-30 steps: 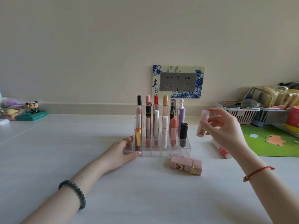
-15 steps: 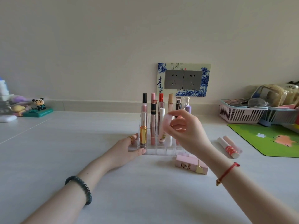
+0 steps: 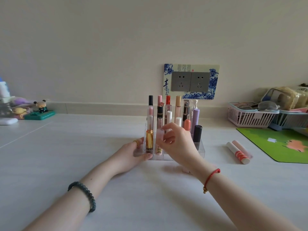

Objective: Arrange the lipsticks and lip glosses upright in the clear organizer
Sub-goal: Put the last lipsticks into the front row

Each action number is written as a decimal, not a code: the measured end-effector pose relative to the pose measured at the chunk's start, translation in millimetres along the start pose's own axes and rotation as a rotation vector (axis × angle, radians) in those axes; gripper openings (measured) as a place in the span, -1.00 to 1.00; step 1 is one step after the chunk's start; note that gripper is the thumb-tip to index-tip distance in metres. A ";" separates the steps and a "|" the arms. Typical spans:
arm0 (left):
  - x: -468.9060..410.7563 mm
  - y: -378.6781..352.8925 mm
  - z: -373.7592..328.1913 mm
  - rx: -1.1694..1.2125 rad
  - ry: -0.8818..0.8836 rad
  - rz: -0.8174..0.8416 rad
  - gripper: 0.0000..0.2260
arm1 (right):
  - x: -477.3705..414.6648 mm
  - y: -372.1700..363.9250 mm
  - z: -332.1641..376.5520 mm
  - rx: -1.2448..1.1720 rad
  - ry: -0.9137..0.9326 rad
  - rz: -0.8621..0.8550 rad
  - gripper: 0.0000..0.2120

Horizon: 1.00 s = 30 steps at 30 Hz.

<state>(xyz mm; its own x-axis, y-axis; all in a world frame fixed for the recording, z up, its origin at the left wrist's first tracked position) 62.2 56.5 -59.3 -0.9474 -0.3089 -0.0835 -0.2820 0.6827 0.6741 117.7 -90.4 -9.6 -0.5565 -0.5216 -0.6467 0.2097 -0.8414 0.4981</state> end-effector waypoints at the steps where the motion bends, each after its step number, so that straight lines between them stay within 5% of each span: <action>1: -0.1 0.5 0.2 0.000 0.003 -0.005 -0.52 | 0.6 -1.1 -0.6 0.019 -0.001 0.008 -0.77; 30: 0.9 1.8 -0.7 -0.046 -0.018 -0.037 -0.51 | 4.9 -6.2 -5.6 0.038 -0.010 -0.020 -0.78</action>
<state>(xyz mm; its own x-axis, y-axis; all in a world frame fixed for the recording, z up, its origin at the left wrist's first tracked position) 60.9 56.9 -57.6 -0.9391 -0.3212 -0.1219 -0.3100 0.6396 0.7034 118.2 -88.5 -19.1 -0.5686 -0.5030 -0.6509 0.1679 -0.8456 0.5067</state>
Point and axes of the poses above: each hand's wrist, its own x-axis away from the middle knuckle, its own y-axis out of the back of the hand, z = x × y, the point moved 5 cm from there along -x, towards the middle knuckle, and after that the axes turned 9 degrees about y, right-handed, at the moved point
